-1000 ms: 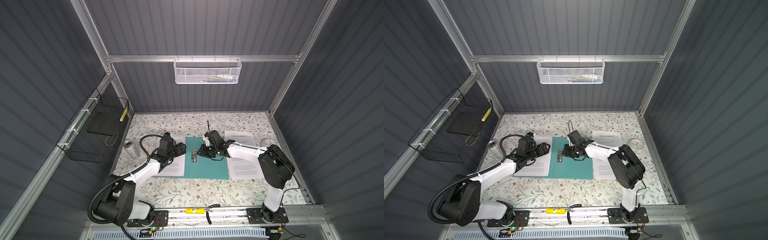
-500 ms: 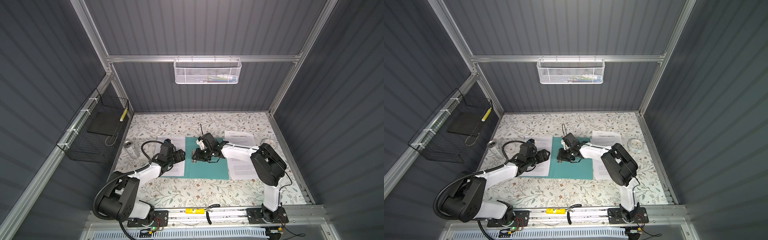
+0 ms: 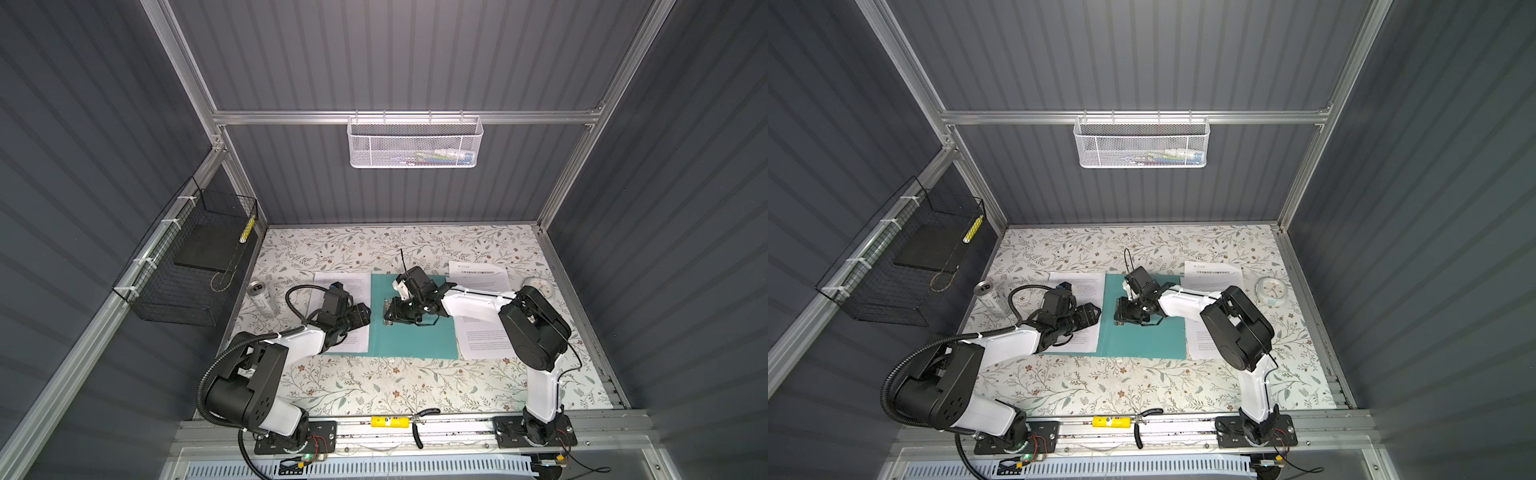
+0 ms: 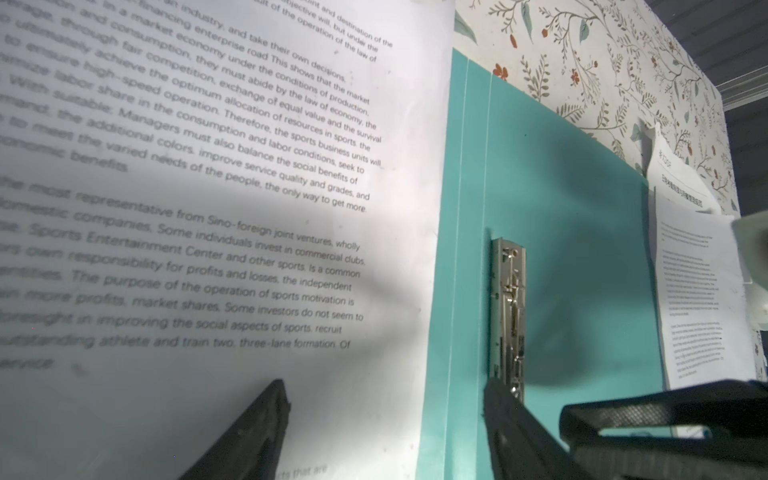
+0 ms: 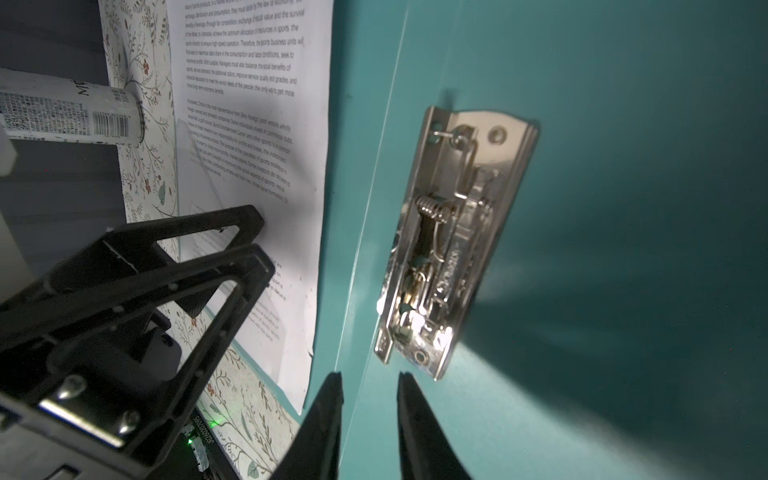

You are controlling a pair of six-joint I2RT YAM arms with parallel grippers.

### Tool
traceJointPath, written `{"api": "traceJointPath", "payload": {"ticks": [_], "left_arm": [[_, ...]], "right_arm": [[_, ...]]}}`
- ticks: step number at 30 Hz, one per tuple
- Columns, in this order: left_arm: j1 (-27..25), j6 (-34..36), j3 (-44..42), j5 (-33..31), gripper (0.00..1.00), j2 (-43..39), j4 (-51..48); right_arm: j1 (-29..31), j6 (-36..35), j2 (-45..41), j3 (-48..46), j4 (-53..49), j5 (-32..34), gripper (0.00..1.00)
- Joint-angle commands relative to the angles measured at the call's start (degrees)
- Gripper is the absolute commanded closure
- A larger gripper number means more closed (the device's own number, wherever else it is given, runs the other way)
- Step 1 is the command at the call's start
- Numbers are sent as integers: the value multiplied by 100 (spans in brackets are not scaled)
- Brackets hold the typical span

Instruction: Put the files into the folder

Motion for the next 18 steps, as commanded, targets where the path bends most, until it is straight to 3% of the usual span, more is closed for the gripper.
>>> {"api": "traceJointPath", "payload": {"ticks": [1,14,18], "left_arm": [[33,-7,-155,-117,25,-222,-244],[35,-13,-326,-328,26,-946,-814],[31,-16,-333,-426,26,-1316,-1094]], "right_arm": [[17,5,18,-12,-80,-17,73],[97,108,-27,-179,74,-50,73],[109,161,52,-165,132,-134,79]]}}
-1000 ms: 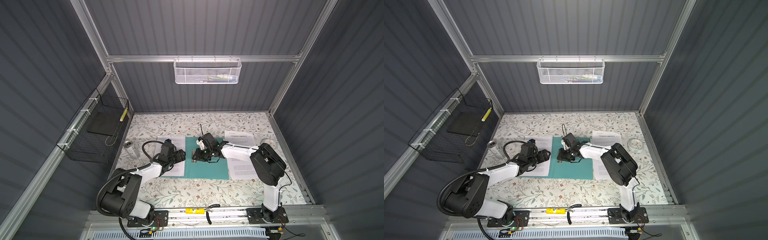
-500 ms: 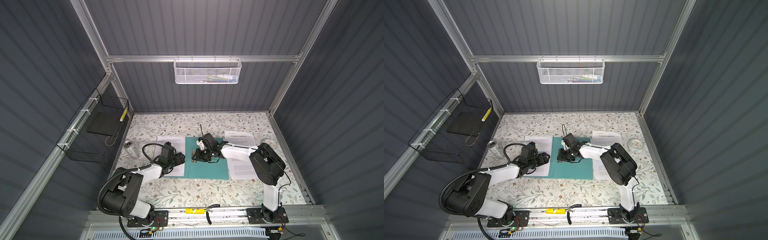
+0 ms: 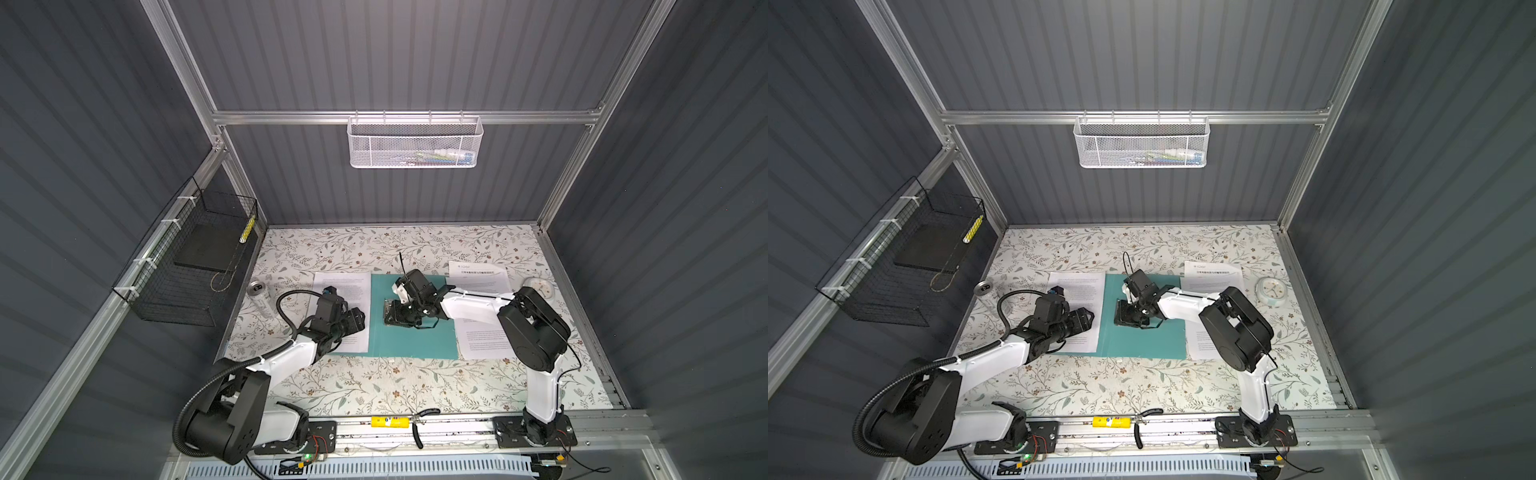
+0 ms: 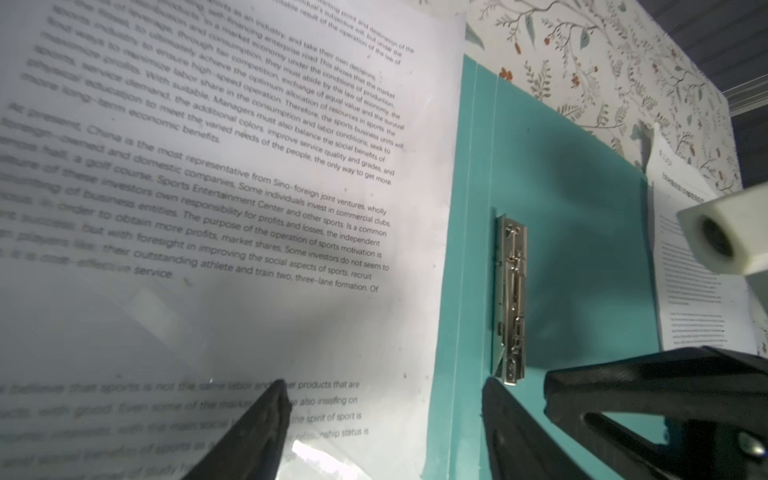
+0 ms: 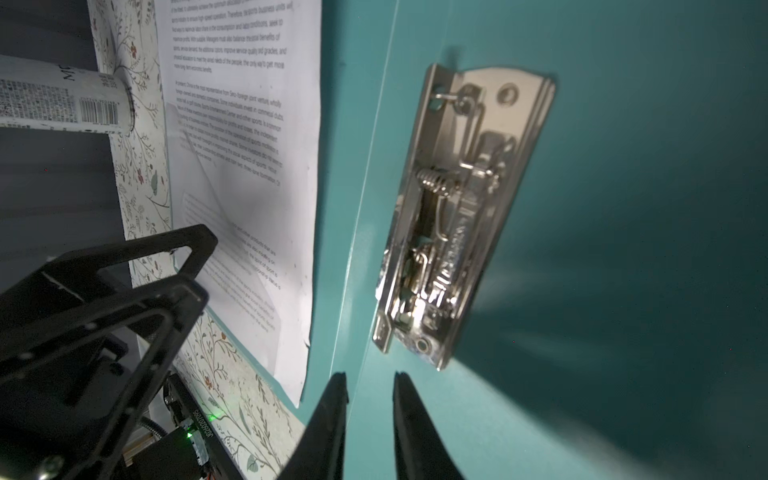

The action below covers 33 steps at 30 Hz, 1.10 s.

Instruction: Put the files into the folder

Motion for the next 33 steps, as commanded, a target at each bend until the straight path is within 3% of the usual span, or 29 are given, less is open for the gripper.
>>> {"api": "traceJointPath", "payload": {"ticks": [1,10,17,20,33], "left_arm": [[31,-23,-76,-152,26,-312,-417],[31,-161,-466,-101,39,-877,-604],[31,-278,-718,-111,41,-975,-513],[31,-287,-790,-92,41,-952,-480],[31,-336,-985,-86,44,-959,-403]], "right_arm": [[32,56,63,-47,70,-84,80],[29,74,216,20,61,-124,83],[29,49,396,90,103,-185,84],[26,47,435,108,133,-227,88],[-57,144,538,119,208,-247,89]]}}
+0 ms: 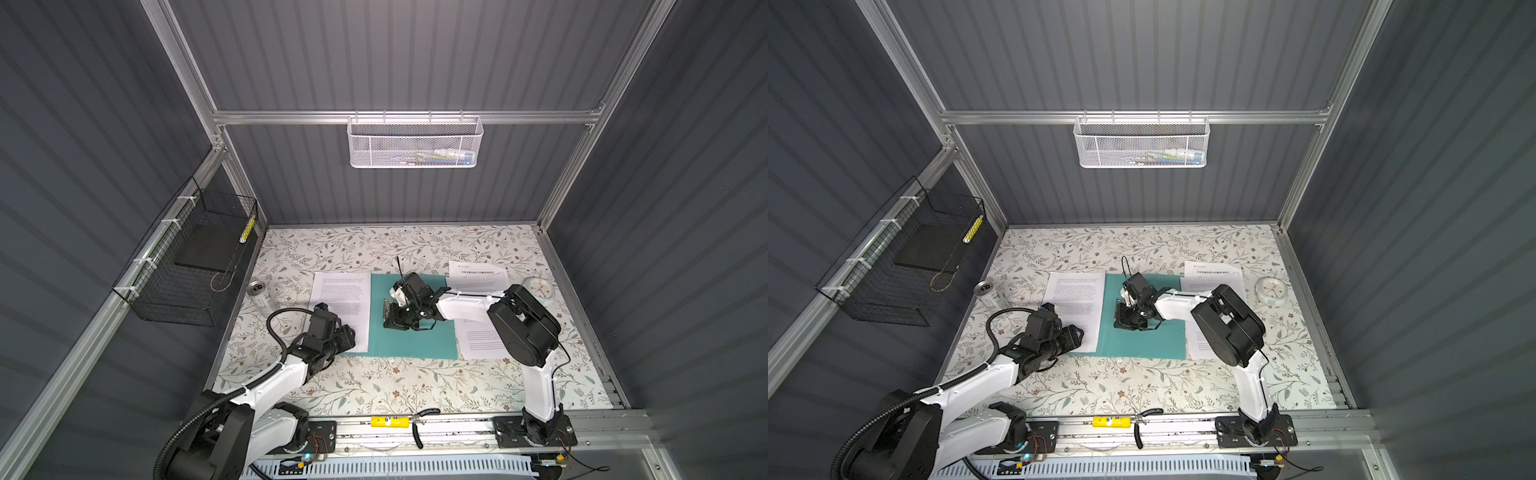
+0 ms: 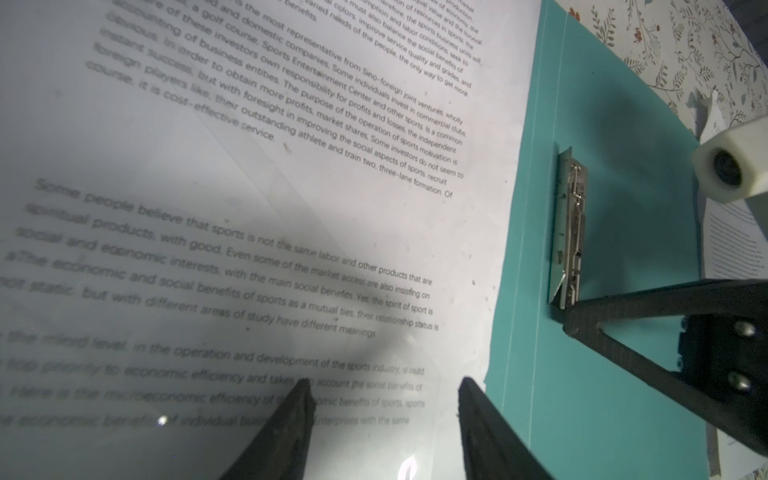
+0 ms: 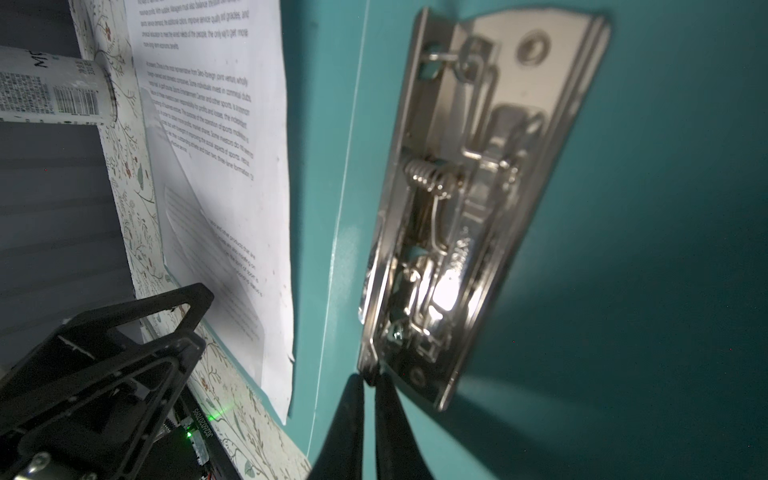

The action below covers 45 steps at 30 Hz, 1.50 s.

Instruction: Put the files into the folder

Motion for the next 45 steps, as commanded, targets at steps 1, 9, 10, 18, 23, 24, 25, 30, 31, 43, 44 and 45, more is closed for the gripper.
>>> {"api": "traceJointPath", "payload": {"ticks": [1,9,10,18,23,24,25,30,31,43,44,45], "left_arm": [[33,-74,-124,15,44,-53,43],[31,-73,-164,30,46,-46,59],[31,-72,-162,25,46,-42,67],[31,-26,-107,132,48,165,125],[31,-2,-82,105,50,172,96],[34,-8,-63,92,50,190,74],[35,-10,-46,85,50,209,53],[31,-40,73,50,53,459,-35],[35,-52,77,31,54,489,-39],[36,-151,95,-49,56,634,-86],[39,-146,111,-49,56,652,-91],[39,-147,113,-57,56,654,-93]], "right_arm": [[-46,61,164,73,14,-5,88],[-86,79,223,105,32,-20,86],[-90,92,224,106,37,-26,86],[-152,48,260,116,82,-133,90],[-169,117,260,20,192,-221,100],[-169,125,264,-4,193,-225,100],[-178,134,267,-32,185,-221,100],[-195,122,294,-122,17,-183,100],[-204,91,304,-115,-68,-163,100],[-371,-877,1044,500,-1953,784,100],[-371,-962,1107,539,-2080,937,100],[-379,-1018,1130,504,-2071,982,100]]}}
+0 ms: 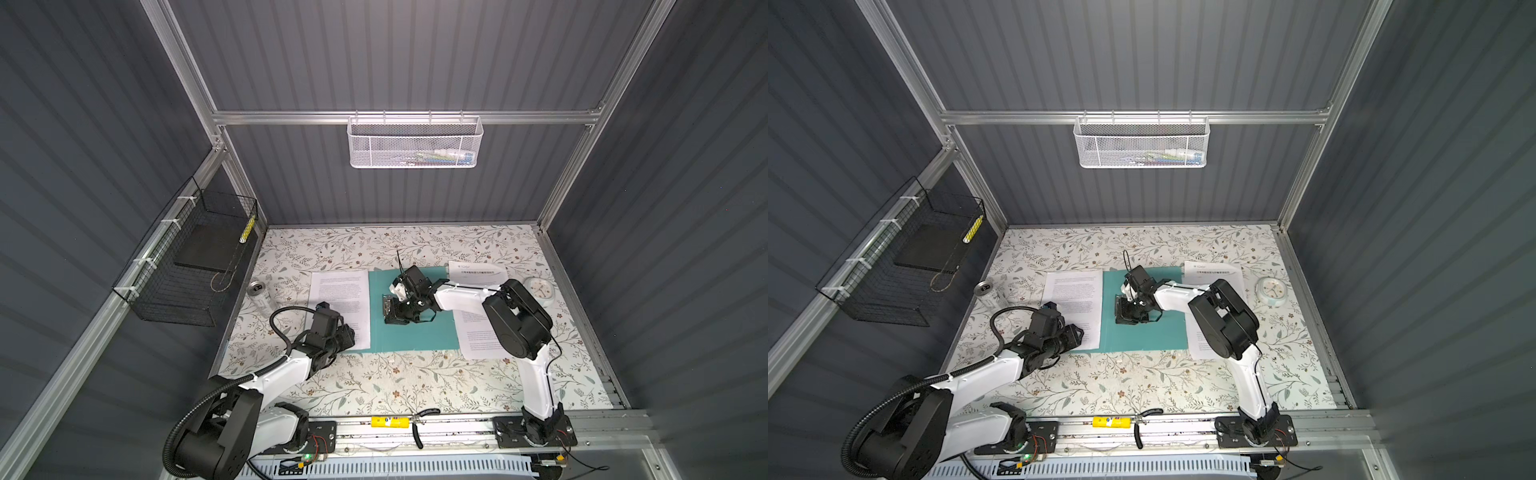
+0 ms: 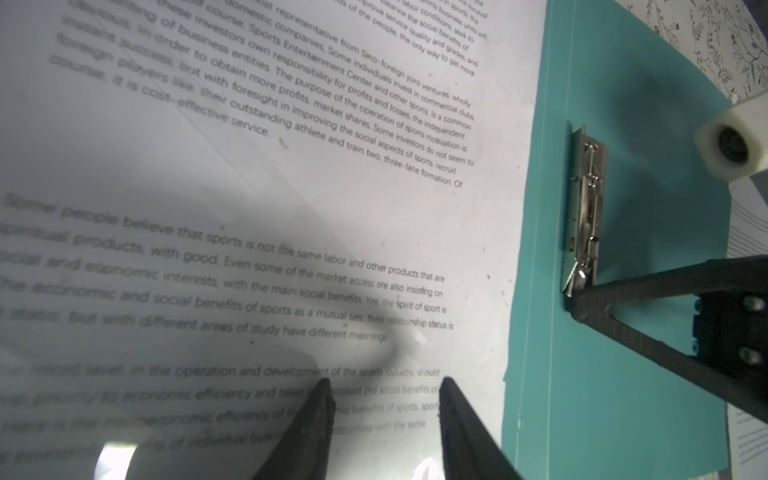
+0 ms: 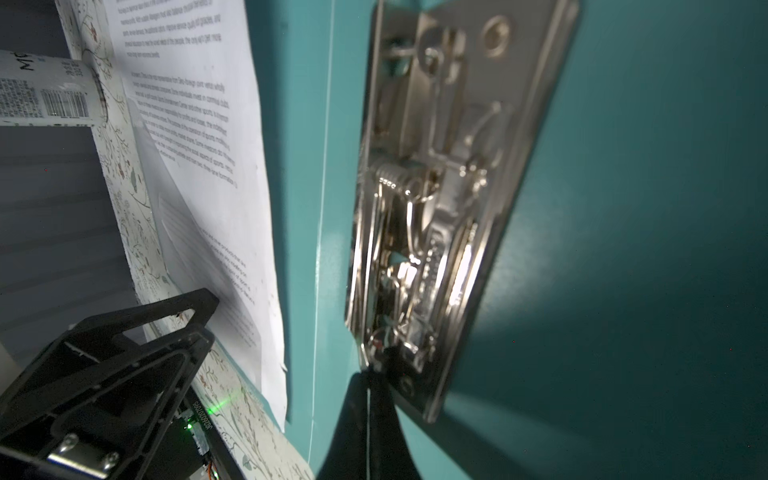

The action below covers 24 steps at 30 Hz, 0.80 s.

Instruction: Put the files into the folder

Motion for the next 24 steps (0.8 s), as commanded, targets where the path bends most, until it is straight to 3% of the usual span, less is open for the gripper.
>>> {"api": "traceJointPath", "payload": {"ticks": [1,5,9,24], "left_arm": [[34,-65,-14,-54,56,122,-379],[37,-118,-23,-129,56,47,-453],[37,-150,4,-166,56,87,-511],[37,-150,45,-210,56,192,-482]], "right_arm": [[-87,-436,589,-332,-1186,1218,100],[-96,-572,444,-356,-1143,1187,100],[-140,-576,6,-565,-451,426,100],[-370,-62,-596,-737,396,-551,99]]}}
